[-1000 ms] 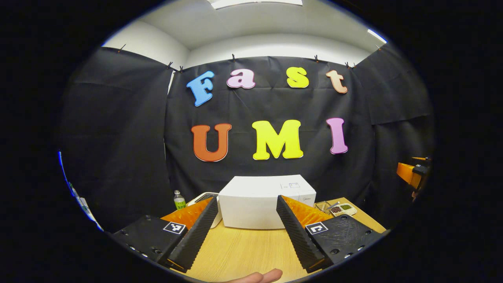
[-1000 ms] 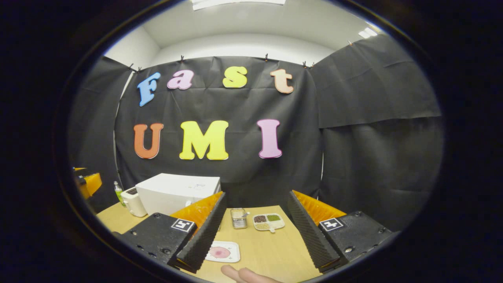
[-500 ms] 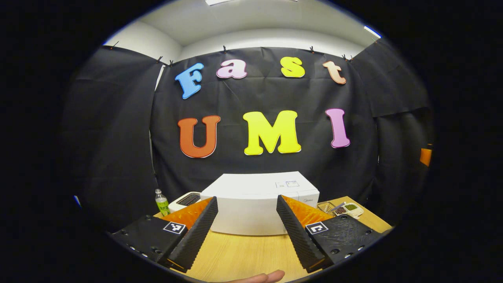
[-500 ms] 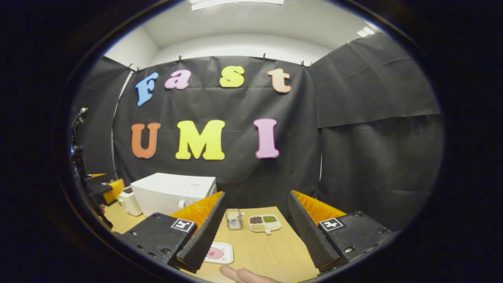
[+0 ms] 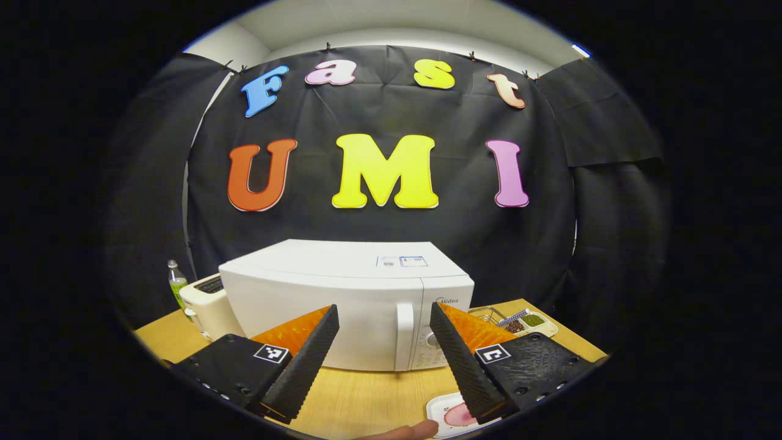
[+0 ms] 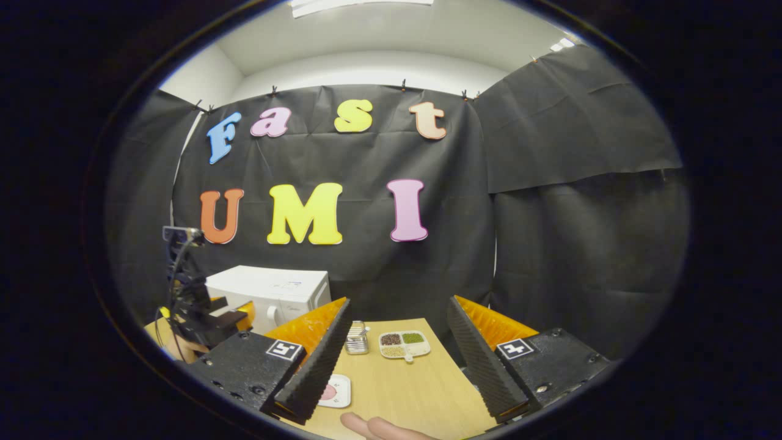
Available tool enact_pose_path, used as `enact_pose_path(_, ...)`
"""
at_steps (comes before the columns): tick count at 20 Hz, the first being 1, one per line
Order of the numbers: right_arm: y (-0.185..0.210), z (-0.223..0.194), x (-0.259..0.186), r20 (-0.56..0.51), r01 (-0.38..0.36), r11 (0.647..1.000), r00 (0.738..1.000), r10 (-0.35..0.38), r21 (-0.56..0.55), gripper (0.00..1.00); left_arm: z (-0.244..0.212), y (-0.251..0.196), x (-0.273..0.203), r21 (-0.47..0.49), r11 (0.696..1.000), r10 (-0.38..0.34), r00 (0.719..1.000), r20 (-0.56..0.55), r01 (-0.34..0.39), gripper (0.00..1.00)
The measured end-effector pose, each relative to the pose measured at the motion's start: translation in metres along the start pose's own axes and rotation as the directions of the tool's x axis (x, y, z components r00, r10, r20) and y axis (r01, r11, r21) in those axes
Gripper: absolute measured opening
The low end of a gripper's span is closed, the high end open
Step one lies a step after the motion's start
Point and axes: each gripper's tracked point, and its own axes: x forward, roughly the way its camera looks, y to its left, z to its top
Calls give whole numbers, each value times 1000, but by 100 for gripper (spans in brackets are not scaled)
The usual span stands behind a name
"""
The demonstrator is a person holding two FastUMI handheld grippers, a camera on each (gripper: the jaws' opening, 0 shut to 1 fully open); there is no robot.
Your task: Open the microwave oven with the left hand, put the food in, and close the microwave oven.
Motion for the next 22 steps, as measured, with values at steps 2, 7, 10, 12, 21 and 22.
enact_pose_path(2, -7, 3, -2, 11, 4, 1000, 1000, -4, -4, 100, -21, -12, 21, -7, 1000, -15, 1000, -22, 15, 95)
enact_pose_path(7, -17, 12, -12, 47, 4, 1000, 999, -3, -23, 92, -68, -31, 55, 7, 998, -60, 996, -69, 60, 71)
enact_pose_path(10, -17, 13, -17, 60, -14, 1000, 998, 15, -24, 100, -75, -26, 67, 22, 999, -36, 998, -58, 38, 57)
enact_pose_path(12, -15, 11, -20, 58, -29, 999, 998, 31, -28, 100, -74, -25, 75, 7, 999, -39, 998, -41, 39, 61)
enact_pose_path(21, -25, 5, -25, 57, -38, 999, 998, 40, -21, 92, -90, -16, 85, 9, 1000, -18, 996, -84, 18, 29)
enact_pose_path(22, -29, 1, -23, 48, -33, 999, 998, 33, -15, 91, -91, -16, 83, 11, 1000, -20, 996, -90, 21, 22)
